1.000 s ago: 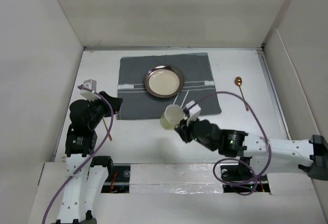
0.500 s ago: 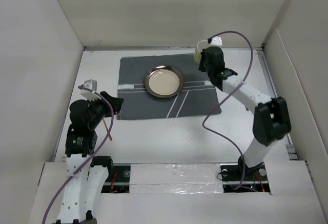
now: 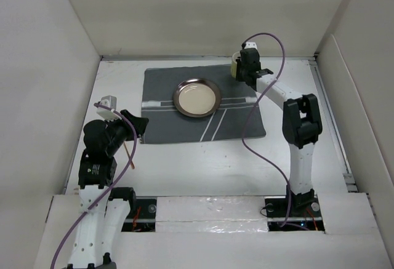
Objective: Set the dinner table for one person
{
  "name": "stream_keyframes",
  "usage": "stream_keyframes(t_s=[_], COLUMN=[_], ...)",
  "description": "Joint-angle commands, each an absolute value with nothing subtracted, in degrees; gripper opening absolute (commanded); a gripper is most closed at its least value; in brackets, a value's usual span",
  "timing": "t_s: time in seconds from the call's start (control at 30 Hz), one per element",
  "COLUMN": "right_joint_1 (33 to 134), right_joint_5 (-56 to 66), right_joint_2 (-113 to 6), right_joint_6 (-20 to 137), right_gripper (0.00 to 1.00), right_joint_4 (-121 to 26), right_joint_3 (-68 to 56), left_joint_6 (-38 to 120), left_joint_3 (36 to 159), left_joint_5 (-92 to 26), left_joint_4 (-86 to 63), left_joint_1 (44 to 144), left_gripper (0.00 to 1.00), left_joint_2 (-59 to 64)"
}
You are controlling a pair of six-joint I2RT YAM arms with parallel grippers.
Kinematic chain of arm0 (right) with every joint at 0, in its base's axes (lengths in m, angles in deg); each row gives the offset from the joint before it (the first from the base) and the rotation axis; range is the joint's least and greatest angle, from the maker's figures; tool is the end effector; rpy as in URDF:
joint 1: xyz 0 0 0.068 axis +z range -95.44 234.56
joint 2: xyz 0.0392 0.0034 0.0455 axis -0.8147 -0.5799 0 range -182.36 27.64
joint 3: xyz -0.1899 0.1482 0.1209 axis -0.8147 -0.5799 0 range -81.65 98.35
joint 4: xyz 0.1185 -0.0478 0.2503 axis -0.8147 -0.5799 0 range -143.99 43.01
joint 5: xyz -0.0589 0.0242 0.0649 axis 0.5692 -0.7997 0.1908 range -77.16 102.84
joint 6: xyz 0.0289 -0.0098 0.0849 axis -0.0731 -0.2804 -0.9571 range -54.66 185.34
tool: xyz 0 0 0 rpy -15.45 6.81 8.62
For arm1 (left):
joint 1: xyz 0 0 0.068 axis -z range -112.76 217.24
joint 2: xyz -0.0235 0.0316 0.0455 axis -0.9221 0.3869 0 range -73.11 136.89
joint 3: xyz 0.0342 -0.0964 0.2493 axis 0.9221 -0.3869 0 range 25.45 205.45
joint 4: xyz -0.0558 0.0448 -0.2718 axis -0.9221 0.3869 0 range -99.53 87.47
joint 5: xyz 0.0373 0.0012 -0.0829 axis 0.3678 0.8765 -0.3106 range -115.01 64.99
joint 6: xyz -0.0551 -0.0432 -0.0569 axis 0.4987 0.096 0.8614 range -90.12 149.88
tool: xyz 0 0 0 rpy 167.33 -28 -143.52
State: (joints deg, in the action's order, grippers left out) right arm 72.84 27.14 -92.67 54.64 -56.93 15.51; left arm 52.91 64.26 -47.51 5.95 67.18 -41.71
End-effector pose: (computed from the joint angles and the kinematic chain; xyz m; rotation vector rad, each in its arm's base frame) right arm 0.5255 0.1526 0.2061 0.0036 2.1284 0.0302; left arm 0.2006 -0.0307 0.3222 -0.0530 1.7410 -0.6313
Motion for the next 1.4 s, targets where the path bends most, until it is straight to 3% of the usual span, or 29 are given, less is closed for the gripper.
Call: stream_keyframes(t_s=[0.0, 0.3, 0.4, 0.43, 0.5, 0.53, 0.63, 0.73, 0.87, 0.9, 0.97, 1.0, 1.03, 1.13, 1.27, 1.37], right_joint_1=[72.4, 71.9, 71.3, 71.3, 70.7, 70.7, 70.2, 69.6, 68.0, 67.3, 62.9, 60.6, 58.4, 50.0, 48.5, 48.0], right_joint_5=[27.4, 29.0, 28.5, 27.8, 26.4, 26.0, 24.1, 22.7, 20.8, 20.5, 16.6, 15.2, 14.1, 10.5, 22.3, 20.4], right_joint_2=[-93.0, -100.4, -99.5, -99.0, -97.7, -96.5, -93.0, -89.6, -79.2, -76.9, -70.0, -68.2, -66.8, -63.7, -62.4, -63.5], right_joint_6=[55.9, 55.1, 53.4, 53.1, 52.3, 52.1, 51.6, 51.3, 49.6, 48.0, 44.1, 42.6, 40.8, 38.1, 40.4, 41.3], right_gripper=[0.0, 0.0, 0.13, 0.23, 0.32, 0.42, 0.56, 0.66, 0.7, 0.68, 0.44, 0.29, 0.0, 0.0, 0.0, 0.0], right_joint_4=[-52.2, -54.9, -54.6, -53.5, -52.6, -52.6, -52.5, -52.2, -50.8, -49.6, -41.0, -38.2, -35.5, -36.7, -42.9, -49.6], right_joint_3=[21.6, 25.8, 24.4, 23.6, 22.2, 22.0, 20.5, 18.1, 9.6, 6.4, -5.6, -9.5, -12.7, -20.9, -24.7, -23.4], left_joint_6=[52.1, 52.1, 52.1, 52.1, 52.1, 52.1, 52.1, 52.2, 52.4, 52.4, 52.3, 52.3, 52.3, 52.3, 52.3, 52.4], left_joint_3=[64.3, 64.3, 64.3, 64.3, 64.3, 64.3, 64.3, 64.3, 64.3, 64.2, 64.0, 64.0, 64.0, 64.0, 64.1, 64.2], left_joint_5=[-48.6, -48.6, -48.7, -48.7, -48.7, -48.7, -48.4, -48.4, -48.3, -48.5, -49.3, -49.4, -49.9, -50.5, -50.1, -49.8], left_joint_4=[3.9, 4.0, 3.9, 3.9, 4.0, 3.9, 4.1, 4.0, 4.0, 3.8, 3.6, 3.6, 3.6, 3.6, 3.7, 3.6], left_joint_1=[67.4, 67.4, 67.4, 67.4, 67.4, 67.4, 67.4, 67.4, 67.4, 67.4, 67.4, 67.4, 67.4, 67.4, 67.4, 67.4], left_gripper=[0.32, 0.32, 0.32, 0.32, 0.32, 0.32, 0.32, 0.32, 0.32, 0.32, 0.33, 0.33, 0.32, 0.32, 0.31, 0.3], left_joint_2=[-41.6, -41.1, -41.0, -40.9, -40.7, -40.8, -40.9, -41.0, -41.3, -41.3, -41.3, -41.3, -41.4, -42.3, -43.2, -44.2])
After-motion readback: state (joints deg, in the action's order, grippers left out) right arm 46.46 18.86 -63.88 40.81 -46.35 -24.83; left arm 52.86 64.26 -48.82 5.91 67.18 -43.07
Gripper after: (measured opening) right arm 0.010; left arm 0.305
